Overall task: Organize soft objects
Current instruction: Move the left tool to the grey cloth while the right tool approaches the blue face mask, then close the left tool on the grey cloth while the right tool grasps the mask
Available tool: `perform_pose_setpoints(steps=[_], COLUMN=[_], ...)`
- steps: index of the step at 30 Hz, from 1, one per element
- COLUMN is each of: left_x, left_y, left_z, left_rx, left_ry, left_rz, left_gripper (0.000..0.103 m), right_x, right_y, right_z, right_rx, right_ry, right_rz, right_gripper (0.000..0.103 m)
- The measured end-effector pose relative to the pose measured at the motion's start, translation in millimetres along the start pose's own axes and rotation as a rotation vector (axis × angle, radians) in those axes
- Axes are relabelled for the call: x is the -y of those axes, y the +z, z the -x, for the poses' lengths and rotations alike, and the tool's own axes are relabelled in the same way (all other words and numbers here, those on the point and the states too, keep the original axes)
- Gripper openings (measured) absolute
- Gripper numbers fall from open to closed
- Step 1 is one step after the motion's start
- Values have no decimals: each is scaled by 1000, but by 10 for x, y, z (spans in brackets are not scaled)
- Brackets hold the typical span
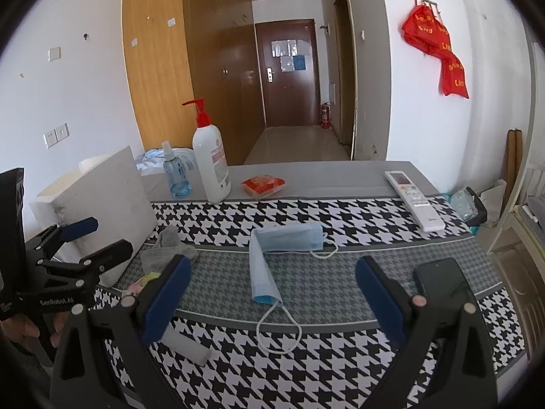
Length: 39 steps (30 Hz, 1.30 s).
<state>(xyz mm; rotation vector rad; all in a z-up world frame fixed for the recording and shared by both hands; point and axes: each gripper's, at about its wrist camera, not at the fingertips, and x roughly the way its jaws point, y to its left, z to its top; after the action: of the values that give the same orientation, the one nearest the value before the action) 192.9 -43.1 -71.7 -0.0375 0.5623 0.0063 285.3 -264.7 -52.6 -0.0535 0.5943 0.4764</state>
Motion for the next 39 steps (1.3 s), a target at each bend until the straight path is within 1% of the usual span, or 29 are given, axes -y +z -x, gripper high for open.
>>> perform_pose_setpoints(steps=[6, 13, 16, 21, 26, 28, 30, 32, 39], left_x=[55, 195, 204, 208, 196, 173, 170, 158, 86], left_y=[27, 51, 58, 53, 58, 54, 42, 30, 6], left_z=[-52, -193, -265, -411, -501, -547, -593, -642, -762], left_rx=[-14, -62, -71, -113, -141, -165, -184, -204, -250], left_ry=[-1, -11, 1, 2, 21, 25, 28, 25, 43], left_rz=[3, 2, 4, 11, 22, 37, 34, 39, 69], left_gripper=[102, 102, 101, 94, 92, 89, 82, 78, 77], right_x=[24, 127, 138, 149, 138, 136, 134, 134, 112], right_y=[10, -2, -8, -8, -9, -7, -9, -17, -26], right_z=[-106, -204, -259, -346, -406, -419, -433, -455, -528], right_rx=[-23, -51, -64, -82, -99, -103, -108, -115, -138], right_ry=[4, 0, 8, 21, 35, 39, 44, 46, 55], right_rz=[11, 6, 13, 18, 28, 29, 29, 31, 47], right_gripper=[99, 99, 99, 99, 99, 99, 99, 99, 99])
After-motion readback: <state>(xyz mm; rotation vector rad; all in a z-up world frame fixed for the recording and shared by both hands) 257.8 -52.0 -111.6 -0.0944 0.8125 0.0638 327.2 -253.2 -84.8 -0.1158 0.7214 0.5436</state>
